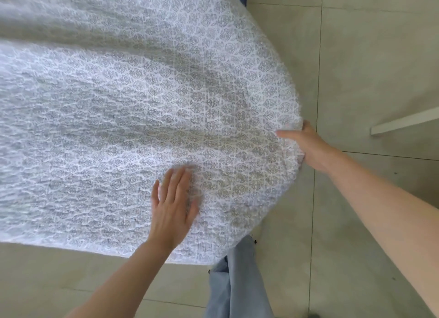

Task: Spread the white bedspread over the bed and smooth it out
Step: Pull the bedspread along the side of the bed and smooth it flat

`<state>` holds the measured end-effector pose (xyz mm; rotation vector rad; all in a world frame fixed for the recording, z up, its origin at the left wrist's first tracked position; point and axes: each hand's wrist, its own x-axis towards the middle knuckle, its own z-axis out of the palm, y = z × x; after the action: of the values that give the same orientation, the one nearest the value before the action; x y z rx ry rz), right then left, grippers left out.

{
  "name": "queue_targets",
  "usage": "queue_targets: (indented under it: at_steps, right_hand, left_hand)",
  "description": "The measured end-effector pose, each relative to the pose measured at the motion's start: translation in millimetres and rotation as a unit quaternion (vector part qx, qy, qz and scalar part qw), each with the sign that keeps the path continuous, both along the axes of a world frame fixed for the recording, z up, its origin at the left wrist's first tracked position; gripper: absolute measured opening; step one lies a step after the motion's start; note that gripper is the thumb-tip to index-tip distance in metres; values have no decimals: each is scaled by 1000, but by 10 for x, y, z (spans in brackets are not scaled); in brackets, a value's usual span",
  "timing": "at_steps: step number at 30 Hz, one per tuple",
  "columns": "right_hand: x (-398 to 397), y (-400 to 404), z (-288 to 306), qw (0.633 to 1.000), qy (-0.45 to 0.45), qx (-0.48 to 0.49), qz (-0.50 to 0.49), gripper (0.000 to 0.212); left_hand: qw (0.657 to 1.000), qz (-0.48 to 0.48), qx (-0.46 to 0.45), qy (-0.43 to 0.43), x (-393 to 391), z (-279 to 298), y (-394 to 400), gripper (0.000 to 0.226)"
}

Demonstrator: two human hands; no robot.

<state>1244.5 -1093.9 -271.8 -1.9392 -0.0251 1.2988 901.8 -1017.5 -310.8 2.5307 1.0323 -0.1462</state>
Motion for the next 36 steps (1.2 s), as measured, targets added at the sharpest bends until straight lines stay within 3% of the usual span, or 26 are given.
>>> queue_targets:
  at_steps: [3,5,7,10,11,13,15,16,19,22,26,29,36]
  right_hand:
    - [110,54,103,982,84,91,-140,52]
    - [297,100,151,966,68,52,-242,60]
    - [400,175,302,977,80,17,-196,45]
    - [375,226,543,992,122,-12,-8,30]
    - [398,230,585,995,97,-6,6,25]
    - [508,176,578,994,-6,58,-92,14]
    - [679,57,502,953,-147,98,-245,16]
    - [730,-5,451,937,-208,79,-268,18]
    - [694,-157,192,950,-254,3,-183,22]
    - [651,-92,52,981,-173,-53,-71,11]
    - [776,244,116,995,45,-79,46,61]
    - [901,563,259,979,203,6,10,71]
    - [1296,1105,162,946,265,81,-167,72]
  left_hand:
    - [1000,-11,-3,-1,202,23,138,67]
    - [1000,-12,6,10,354,26,257,69]
    - [999,-10,14,29,468,4,348,71]
    - [998,-12,13,58,540,-56,340,75]
    - [997,-17,17,67,539,-76,307,75]
    - [996,-21,29,82,513,-101,254,75]
    - [996,-23,26,85,512,-100,246,74]
    - [996,-25,23,85,519,-93,254,74]
    - [995,-35,15,96,502,-78,258,76]
    - [994,-18,16,107,607,0,334,73]
    - [999,12,27,42,1075,109,639,51]
    - [999,23,17,19,1444,93,901,65]
    - [992,97,-39,71,2013,-11,1217,70]
